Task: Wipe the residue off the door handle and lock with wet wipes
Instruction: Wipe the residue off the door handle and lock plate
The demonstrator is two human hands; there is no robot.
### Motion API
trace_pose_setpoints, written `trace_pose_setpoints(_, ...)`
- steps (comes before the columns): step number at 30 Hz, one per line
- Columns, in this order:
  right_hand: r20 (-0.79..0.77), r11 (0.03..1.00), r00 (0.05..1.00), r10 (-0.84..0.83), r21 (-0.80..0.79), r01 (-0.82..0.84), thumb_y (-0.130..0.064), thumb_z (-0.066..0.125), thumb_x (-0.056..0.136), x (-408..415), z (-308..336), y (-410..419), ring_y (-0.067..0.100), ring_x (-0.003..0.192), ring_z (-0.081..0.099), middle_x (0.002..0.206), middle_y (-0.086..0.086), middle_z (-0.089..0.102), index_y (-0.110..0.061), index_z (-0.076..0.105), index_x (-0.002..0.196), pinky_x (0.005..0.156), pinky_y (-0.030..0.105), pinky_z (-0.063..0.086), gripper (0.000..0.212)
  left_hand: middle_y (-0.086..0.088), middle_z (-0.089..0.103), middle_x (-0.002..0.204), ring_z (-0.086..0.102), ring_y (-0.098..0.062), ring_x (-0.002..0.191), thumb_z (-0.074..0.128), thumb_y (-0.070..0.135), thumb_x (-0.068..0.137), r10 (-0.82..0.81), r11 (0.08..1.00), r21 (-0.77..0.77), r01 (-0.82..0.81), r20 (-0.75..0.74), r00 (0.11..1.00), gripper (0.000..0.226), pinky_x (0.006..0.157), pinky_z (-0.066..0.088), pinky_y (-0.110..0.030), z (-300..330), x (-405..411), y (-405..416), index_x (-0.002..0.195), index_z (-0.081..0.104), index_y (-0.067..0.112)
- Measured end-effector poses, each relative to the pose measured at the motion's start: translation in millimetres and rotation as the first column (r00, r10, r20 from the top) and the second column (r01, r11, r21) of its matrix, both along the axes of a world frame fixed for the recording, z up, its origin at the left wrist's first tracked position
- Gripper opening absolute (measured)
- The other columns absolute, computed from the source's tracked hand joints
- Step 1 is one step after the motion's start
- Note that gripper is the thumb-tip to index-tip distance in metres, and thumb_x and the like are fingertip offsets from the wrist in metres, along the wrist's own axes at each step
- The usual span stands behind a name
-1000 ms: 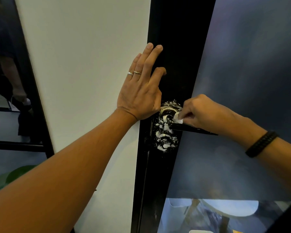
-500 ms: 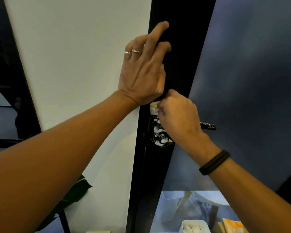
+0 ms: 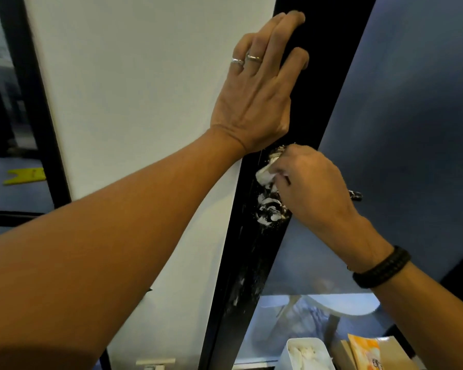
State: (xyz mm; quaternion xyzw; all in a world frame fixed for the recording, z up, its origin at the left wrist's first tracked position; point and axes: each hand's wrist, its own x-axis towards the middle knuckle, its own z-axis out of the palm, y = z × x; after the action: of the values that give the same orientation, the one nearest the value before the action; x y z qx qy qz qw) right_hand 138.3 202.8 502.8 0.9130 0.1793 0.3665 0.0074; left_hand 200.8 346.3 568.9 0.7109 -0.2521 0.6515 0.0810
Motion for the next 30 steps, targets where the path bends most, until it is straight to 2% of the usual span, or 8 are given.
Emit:
trace_pose_setpoints(3, 0.315, 0.957, 0.944, 0.101, 0.228, -0.179, 0.001, 0.069, 0.095, -19.2, -13.0, -9.5, 0.027, 0.089, 0.066, 0.097, 0.012, 0.069, -0.001, 0.077, 0.100, 0.077, 0.036, 0.056, 0.009, -0.023, 0.058, 0.149, 0.054, -0.041, 0.141, 0.053, 0.017, 0.082, -0.014, 1.000, -0.016, 0.015, 0.026, 1.000, 0.042, 0.112, 0.043, -0.046, -0.8, 2.0, 0.1, 0.118, 0.072, 0.012)
trace_pose_setpoints(5, 0.391, 0.930, 0.911, 0.131, 0.270, -0.250, -0.002, 0.066, 0.099, -29.8, -33.9, 0.7, 0.027, 0.092, 0.067, 0.101, 0.016, 0.070, 0.004, 0.076, 0.104, 0.084, 0.031, 0.056, 0.012, -0.023, 0.059, 0.148, 0.055, -0.041, 0.140, 0.054, 0.015, 0.081, -0.019, 0.999, -0.025, 0.020, 0.041, 0.999, 0.041, 0.111, 0.044, -0.046, -1.1, 2.3, 0.0, 0.118, 0.071, 0.011)
trace_pose_setpoints(9, 0.375, 0.898, 0.916, 0.141, 0.342, -0.278, -0.011, 0.055, 0.105, -17.5, -77.8, 21.7, 0.028, 0.106, 0.067, 0.111, 0.019, 0.070, 0.006, 0.074, 0.117, 0.099, 0.027, 0.055, 0.028, -0.022, 0.060, 0.147, 0.055, -0.040, 0.139, 0.055, 0.014, 0.078, -0.023, 0.999, -0.029, 0.024, 0.034, 0.999, 0.042, 0.111, 0.043, -0.045, -0.7, 0.5, 0.4, 0.116, 0.071, 0.012)
trace_pose_setpoints(14, 0.466, 0.803, 0.879, 0.101, 0.484, -0.349, 0.000, 0.066, 0.101, 5.9, -97.8, 40.5, 0.030, 0.112, 0.066, 0.113, 0.022, 0.071, 0.008, 0.074, 0.117, 0.104, 0.033, 0.054, 0.020, -0.019, 0.059, 0.148, 0.050, -0.037, 0.141, 0.057, 0.017, 0.079, -0.009, 1.000, -0.022, 0.009, 0.018, 1.000, 0.039, 0.114, 0.039, -0.044, -0.6, 1.1, 0.5, 0.116, 0.069, 0.014)
trace_pose_setpoints(18, 0.521, 0.797, 0.852, 0.047, 0.495, -0.347, 0.007, 0.073, 0.094, 15.4, -106.8, 51.3, 0.032, 0.107, 0.069, 0.110, 0.019, 0.074, 0.007, 0.077, 0.111, 0.099, 0.041, 0.056, 0.018, -0.018, 0.059, 0.146, 0.044, -0.033, 0.141, 0.058, 0.015, 0.078, -0.008, 1.000, -0.028, 0.009, 0.037, 0.999, 0.037, 0.113, 0.040, -0.045, -0.9, 1.8, 0.1, 0.113, 0.069, 0.015)
trace_pose_setpoints(21, 0.532, 0.834, 0.845, -0.050, 0.488, -0.258, 0.002, 0.073, 0.095, 24.1, -117.4, 50.4, 0.028, 0.100, 0.071, 0.111, 0.011, 0.077, -0.001, 0.080, 0.111, 0.086, 0.040, 0.059, 0.017, -0.019, 0.059, 0.146, 0.039, -0.033, 0.143, 0.058, 0.014, 0.077, -0.019, 1.000, -0.023, 0.020, 0.023, 1.000, 0.036, 0.115, 0.039, -0.046, -3.6, 2.6, -1.1, 0.112, 0.068, 0.014)
trace_pose_setpoints(24, 0.490, 0.808, 0.861, -0.140, 0.559, -0.187, -0.002, 0.070, 0.095, 32.4, -132.7, 38.1, 0.027, 0.094, 0.073, 0.111, 0.007, 0.078, -0.008, 0.080, 0.116, 0.077, 0.040, 0.058, 0.024, -0.020, 0.058, 0.147, 0.041, -0.036, 0.145, 0.055, 0.015, 0.080, -0.009, 1.000, -0.003, 0.009, 0.006, 1.000, 0.036, 0.118, 0.036, -0.046, -9.2, 2.6, -0.7, 0.113, 0.068, 0.014)
trace_pose_setpoints(30, 0.380, 0.765, 0.924, -0.042, 0.607, -0.214, -0.016, 0.064, 0.097, 38.9, -130.7, 31.7, 0.028, 0.095, 0.070, 0.110, 0.009, 0.073, -0.012, 0.075, 0.127, 0.078, 0.042, 0.059, 0.032, -0.019, 0.058, 0.147, 0.036, -0.034, 0.146, 0.054, 0.017, 0.080, 0.004, 1.000, 0.004, -0.004, 0.006, 1.000, 0.036, 0.119, 0.033, -0.045, -9.8, 4.0, -1.2, 0.113, 0.068, 0.015)
